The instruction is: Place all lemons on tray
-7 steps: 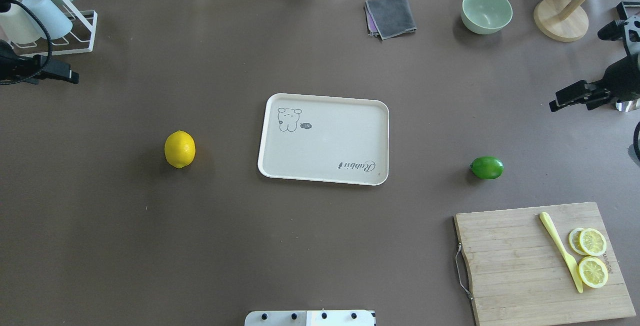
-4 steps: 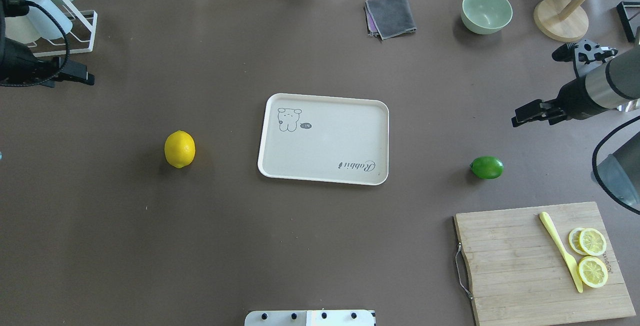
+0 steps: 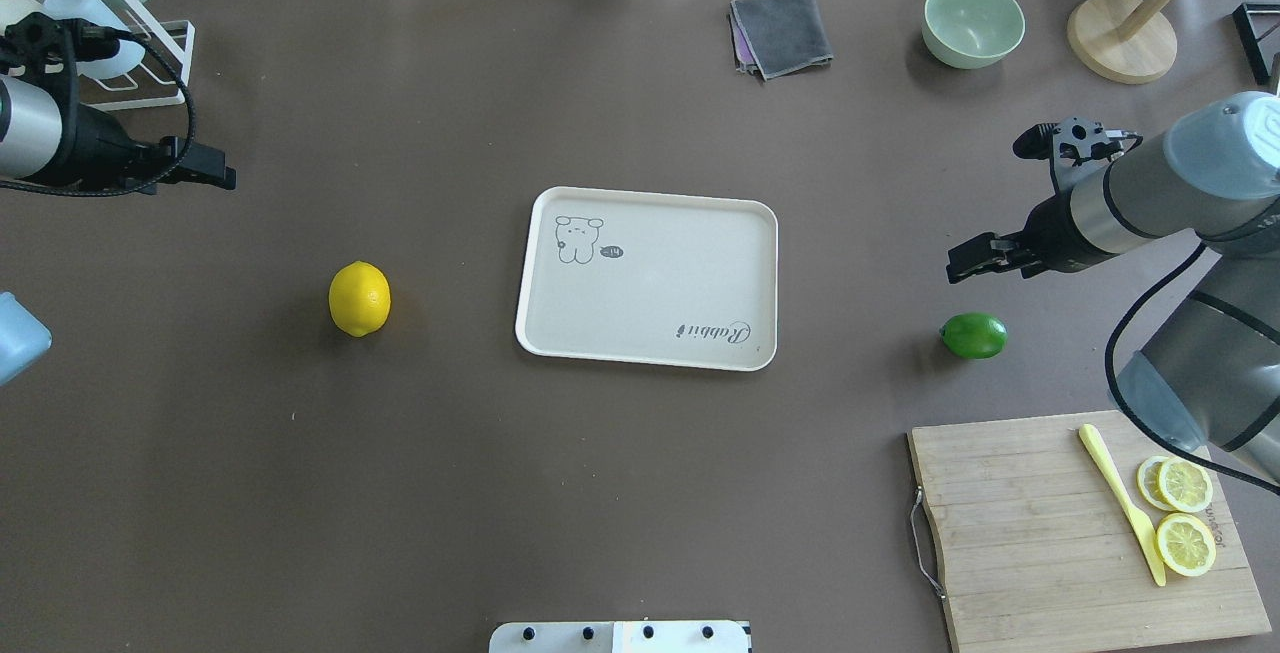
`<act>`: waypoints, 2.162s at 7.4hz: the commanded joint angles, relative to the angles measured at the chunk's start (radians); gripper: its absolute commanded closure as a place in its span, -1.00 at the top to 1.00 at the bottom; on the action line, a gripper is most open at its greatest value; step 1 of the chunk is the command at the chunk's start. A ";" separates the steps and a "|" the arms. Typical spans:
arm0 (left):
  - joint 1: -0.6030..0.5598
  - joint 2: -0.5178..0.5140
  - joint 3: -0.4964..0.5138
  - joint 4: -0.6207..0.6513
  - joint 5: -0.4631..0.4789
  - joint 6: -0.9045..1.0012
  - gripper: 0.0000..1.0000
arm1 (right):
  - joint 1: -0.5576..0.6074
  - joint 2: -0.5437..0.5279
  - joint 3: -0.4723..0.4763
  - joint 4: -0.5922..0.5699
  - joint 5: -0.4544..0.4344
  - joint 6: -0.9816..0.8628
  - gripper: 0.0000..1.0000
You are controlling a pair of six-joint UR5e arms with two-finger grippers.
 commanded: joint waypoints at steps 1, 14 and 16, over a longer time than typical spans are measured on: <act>0.002 0.000 0.003 -0.001 0.001 -0.001 0.96 | -0.044 -0.005 0.005 -0.006 -0.011 0.012 1.00; 0.031 -0.023 0.006 -0.006 -0.004 -0.041 0.96 | -0.074 -0.025 0.042 -0.014 0.007 0.006 -1.00; 0.052 -0.034 0.024 -0.006 -0.001 -0.038 0.96 | -0.049 -0.017 0.059 -0.016 0.043 0.008 -1.00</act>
